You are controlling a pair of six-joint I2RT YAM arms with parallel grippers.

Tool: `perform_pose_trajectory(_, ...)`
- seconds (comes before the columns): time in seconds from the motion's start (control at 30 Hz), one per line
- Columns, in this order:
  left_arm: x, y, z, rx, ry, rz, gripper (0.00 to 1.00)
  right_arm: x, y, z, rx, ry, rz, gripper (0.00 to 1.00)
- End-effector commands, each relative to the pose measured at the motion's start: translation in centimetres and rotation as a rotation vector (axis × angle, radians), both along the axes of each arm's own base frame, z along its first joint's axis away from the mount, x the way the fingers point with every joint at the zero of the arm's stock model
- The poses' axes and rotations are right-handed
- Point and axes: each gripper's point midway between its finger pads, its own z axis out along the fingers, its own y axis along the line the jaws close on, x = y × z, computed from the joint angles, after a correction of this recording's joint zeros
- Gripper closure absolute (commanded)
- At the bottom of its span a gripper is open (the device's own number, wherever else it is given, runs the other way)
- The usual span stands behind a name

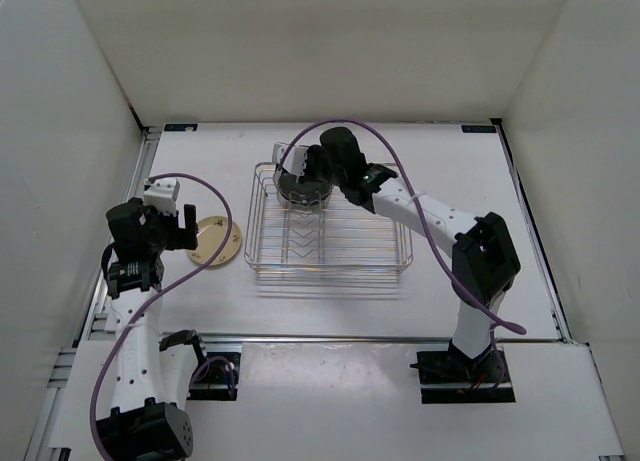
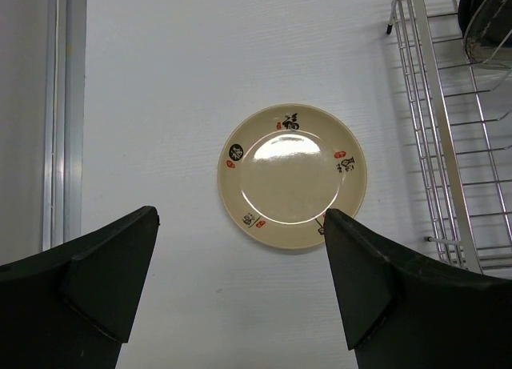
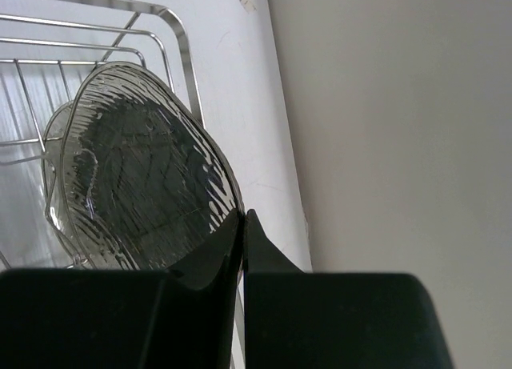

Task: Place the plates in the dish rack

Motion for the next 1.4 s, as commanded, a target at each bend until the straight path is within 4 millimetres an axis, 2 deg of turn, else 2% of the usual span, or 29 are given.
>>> perform_pose_trajectory(0.0, -0.3, -0.3, 0.0, -0.002, -0.011, -0.023, 0.05, 0.2, 0.7, 1.6, 0.034, -0.063, -0.002, 1.0)
perform_pose_trajectory(0.2, -0.2, -0.5, 0.0, -0.006, -0.012, -0.031, 0.05, 0.0, 0.8, 1.0, 0.028, -0.066, -0.01, 1.0)
perform_pose_trajectory(0.3, -0.2, -0.5, 0.0, -0.006, -0.012, -0.031, 0.05, -0.3, 0.8, 0.1, 0.013, -0.06, -0.017, 1.0)
perform_pose_trajectory(0.33, -0.2, -0.5, 0.0, -0.006, -0.012, -0.031, 0.05, -0.4, 0.7, 0.6, 0.019, -0.066, -0.018, 1.0)
perform_pose_trajectory(0.37, -0.3, -0.5, 0.2, -0.004, -0.021, -0.031, 0.05, -0.4, 0.5, 0.0, 0.002, -0.065, -0.023, 1.0)
perform_pose_trajectory(0.5, -0.3, -0.5, 0.2, -0.004, -0.021, -0.031, 0.05, -1.2, 0.3, -1.0, -0.021, -0.071, -0.005, 1.0)
perform_pose_trajectory(0.53, -0.3, -0.5, 0.2, -0.004, -0.021, -0.031, 0.05, -1.6, 0.6, -0.4, -0.013, -0.079, 0.003, 1.0)
perform_pose_trajectory(0.63, -0.3, -0.5, 0.2, -0.004, -0.021, -0.031, 0.05, -1.9, 0.2, -1.1, -0.04, -0.082, 0.012, 1.0)
perform_pose_trajectory(0.67, -0.3, -0.5, 0.2, -0.004, -0.021, -0.031, 0.05, -2.4, 0.4, -1.9, -0.052, -0.071, 0.022, 1.0)
perform_pose_trajectory(0.7, -0.3, -0.5, 0.2, -0.004, -0.021, -0.031, 0.05, -2.5, 0.3, -1.4, -0.045, -0.078, 0.022, 1.0)
perform_pose_trajectory(0.8, -0.4, -0.5, 0.4, -0.001, -0.03, -0.031, 0.05, -2.7, 0.0, -2.3, -0.066, -0.058, 0.023, 1.0)
perform_pose_trajectory(1.07, -0.5, -0.3, 0.0, -0.004, -0.021, -0.022, 0.05, -4.2, 1.0, -2.7, -0.076, -0.015, 0.076, 1.0)
perform_pose_trajectory(1.37, -0.6, -0.3, 0.3, -0.001, -0.03, -0.022, 0.04, -5.5, 1.8, -4.1, -0.094, 0.052, 0.109, 0.98)
